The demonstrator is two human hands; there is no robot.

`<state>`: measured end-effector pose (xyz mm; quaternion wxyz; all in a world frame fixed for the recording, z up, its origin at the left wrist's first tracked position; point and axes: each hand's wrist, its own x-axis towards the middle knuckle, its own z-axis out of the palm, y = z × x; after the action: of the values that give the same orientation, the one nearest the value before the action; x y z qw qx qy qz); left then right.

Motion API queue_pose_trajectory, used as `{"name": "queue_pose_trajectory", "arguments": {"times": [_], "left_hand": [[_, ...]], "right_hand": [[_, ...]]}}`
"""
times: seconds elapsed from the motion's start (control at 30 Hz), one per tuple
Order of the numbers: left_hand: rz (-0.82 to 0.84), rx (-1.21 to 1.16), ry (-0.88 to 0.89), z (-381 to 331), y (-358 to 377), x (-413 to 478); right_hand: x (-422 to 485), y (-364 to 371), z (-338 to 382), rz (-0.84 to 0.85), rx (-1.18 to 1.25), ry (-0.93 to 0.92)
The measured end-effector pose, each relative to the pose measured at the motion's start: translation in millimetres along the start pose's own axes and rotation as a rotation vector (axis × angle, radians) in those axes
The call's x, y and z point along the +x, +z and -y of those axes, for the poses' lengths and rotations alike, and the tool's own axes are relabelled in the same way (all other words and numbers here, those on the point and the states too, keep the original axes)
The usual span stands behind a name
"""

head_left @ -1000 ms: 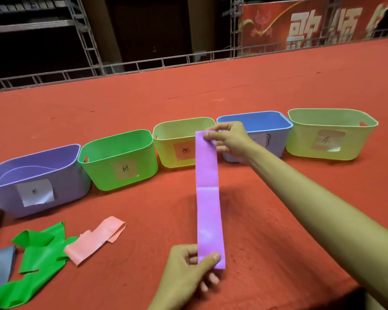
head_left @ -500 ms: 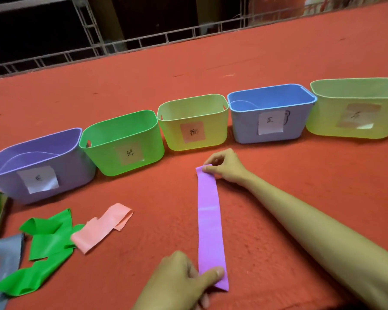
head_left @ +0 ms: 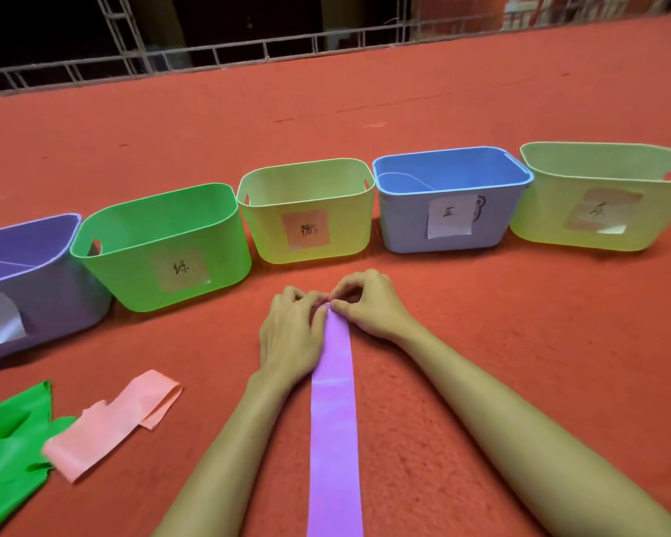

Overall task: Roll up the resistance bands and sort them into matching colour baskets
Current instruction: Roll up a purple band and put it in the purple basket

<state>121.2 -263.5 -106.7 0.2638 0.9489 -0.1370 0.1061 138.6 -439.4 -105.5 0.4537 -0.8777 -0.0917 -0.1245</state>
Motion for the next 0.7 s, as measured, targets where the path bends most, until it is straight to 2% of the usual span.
{"name": "queue_pose_trajectory", "arguments": {"times": [0.23,0.37,0.5,0.7], "left_hand": [[-0.087,-0.101,-0.069,1.8,2.8,11.5],[-0.088,-0.204,-0.095,3.1,0.9,10.3],[-0.06,-0.276,-0.115,7.6,-2.8,10.2],[-0.073,-0.302,-0.124,9.2,0.3,11.2]], "right_hand": [[-0.1,-0.1,0.8,-0.007,-0.018,-0.024],[-1.1,-1.3,2.9,0.001,-0.004,0.003],[0.1,1.6,0.3,-0.073,-0.046,0.071],[-4.9,5.4,-3.1,-0.02,-0.128,0.021]]}}
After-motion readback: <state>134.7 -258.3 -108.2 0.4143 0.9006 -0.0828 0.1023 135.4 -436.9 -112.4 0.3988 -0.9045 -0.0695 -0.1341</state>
